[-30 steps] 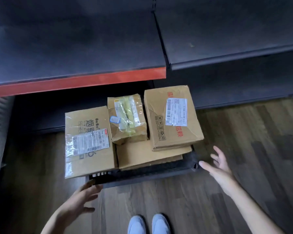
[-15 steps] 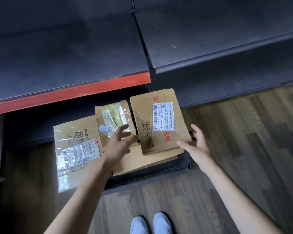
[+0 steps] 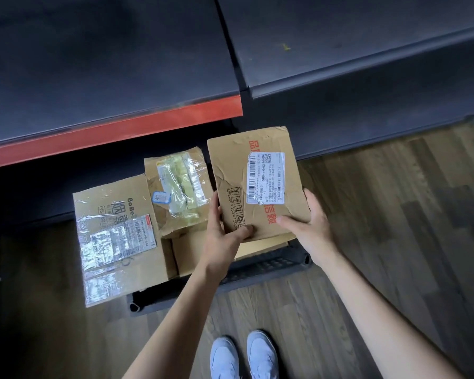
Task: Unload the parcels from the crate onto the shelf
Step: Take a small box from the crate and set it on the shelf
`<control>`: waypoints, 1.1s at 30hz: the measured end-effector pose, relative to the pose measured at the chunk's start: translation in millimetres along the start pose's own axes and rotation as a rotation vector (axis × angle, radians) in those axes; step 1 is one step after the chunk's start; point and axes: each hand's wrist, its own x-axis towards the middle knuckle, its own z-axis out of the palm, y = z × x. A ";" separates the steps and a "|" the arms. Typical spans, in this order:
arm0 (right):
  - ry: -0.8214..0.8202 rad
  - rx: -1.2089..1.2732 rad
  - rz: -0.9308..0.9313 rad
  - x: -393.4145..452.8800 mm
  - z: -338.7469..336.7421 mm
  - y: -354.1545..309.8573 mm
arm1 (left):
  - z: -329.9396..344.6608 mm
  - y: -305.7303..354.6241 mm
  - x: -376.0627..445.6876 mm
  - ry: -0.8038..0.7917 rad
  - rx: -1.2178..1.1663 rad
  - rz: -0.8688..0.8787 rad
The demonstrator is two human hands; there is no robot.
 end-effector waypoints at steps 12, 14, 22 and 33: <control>0.104 0.104 -0.199 -59.2 -2.9 -71.8 | -13.2 72.5 -46.7 -0.042 -0.004 0.242; 0.107 0.123 -0.242 -78.2 -5.6 -99.4 | -16.9 101.1 -66.4 -0.044 0.011 0.318; 0.123 0.216 -0.505 -173.6 -18.2 -239.0 | -32.7 243.6 -173.2 -0.059 0.103 0.631; 0.076 0.351 -0.910 -337.5 -34.2 -405.1 | -63.6 389.0 -333.3 -0.033 0.040 1.015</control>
